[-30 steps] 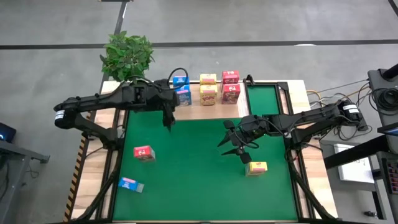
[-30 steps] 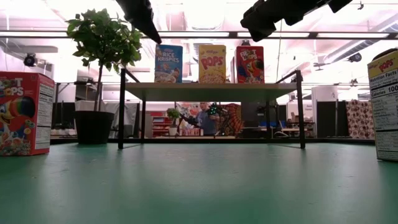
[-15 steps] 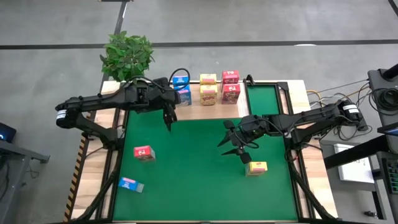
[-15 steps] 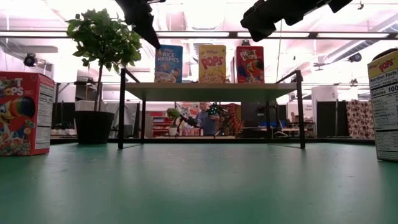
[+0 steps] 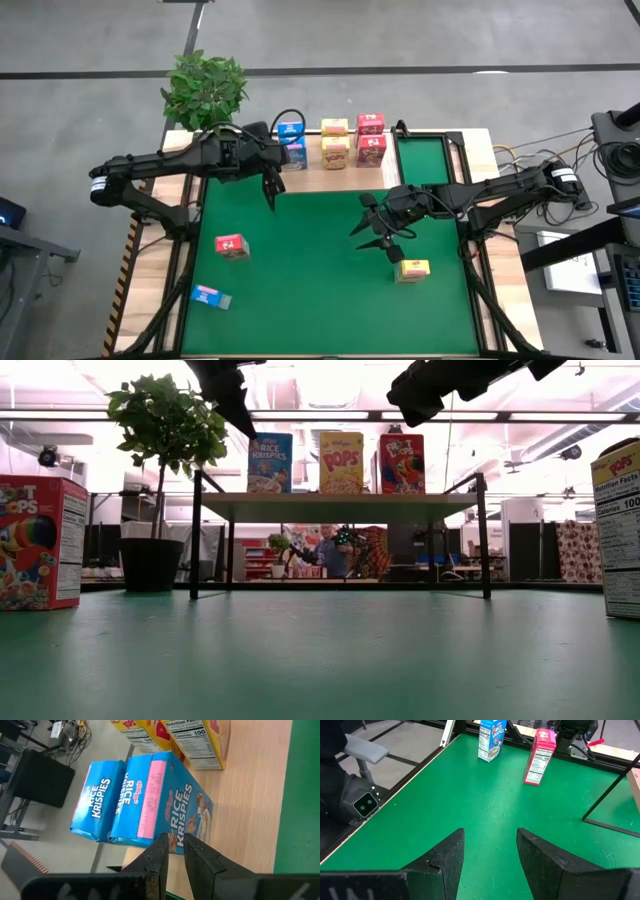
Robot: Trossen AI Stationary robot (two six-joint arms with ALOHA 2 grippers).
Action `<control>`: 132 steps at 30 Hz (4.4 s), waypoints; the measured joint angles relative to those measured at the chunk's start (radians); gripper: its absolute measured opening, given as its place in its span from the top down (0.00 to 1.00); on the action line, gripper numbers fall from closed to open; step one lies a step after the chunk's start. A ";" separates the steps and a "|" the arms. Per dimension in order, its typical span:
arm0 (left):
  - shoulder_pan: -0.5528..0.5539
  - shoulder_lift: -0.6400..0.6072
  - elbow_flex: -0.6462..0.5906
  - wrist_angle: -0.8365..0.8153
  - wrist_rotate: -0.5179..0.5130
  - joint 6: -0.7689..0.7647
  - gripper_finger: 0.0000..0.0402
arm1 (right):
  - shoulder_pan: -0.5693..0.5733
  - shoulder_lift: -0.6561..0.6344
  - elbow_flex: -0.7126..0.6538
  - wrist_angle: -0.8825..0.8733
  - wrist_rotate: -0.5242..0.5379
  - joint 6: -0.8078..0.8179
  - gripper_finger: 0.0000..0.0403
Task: Stack cereal on shelf
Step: Put the right blue cereal box on the shelf aligned with the other blue cereal box, then put the red cereal box on the shelf aligned with the other red cereal boxes
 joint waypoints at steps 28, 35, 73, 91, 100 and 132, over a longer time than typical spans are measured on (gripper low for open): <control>-0.435 -0.014 0.072 -0.314 0.297 -0.512 0.90 | 0.000 0.000 0.000 -0.002 0.000 -0.010 0.58; -0.591 -0.014 0.036 -0.501 0.323 -0.857 0.90 | 0.000 0.000 0.000 0.001 0.000 -0.009 0.58; -0.692 -0.052 -0.370 -0.443 0.262 -0.994 0.34 | 0.000 0.000 0.000 0.002 0.000 0.001 0.58; -0.692 -0.050 -0.327 -0.413 0.264 -0.997 0.65 | 0.000 0.000 0.000 0.002 0.000 -0.015 0.58; -0.702 -0.050 -0.165 -0.374 0.195 -1.010 0.65 | 0.000 -0.006 0.000 0.009 0.000 -0.106 0.58; -0.797 -0.034 -0.066 -0.046 -0.344 -0.718 0.65 | 0.011 -0.100 0.000 -0.010 -0.013 -0.150 0.58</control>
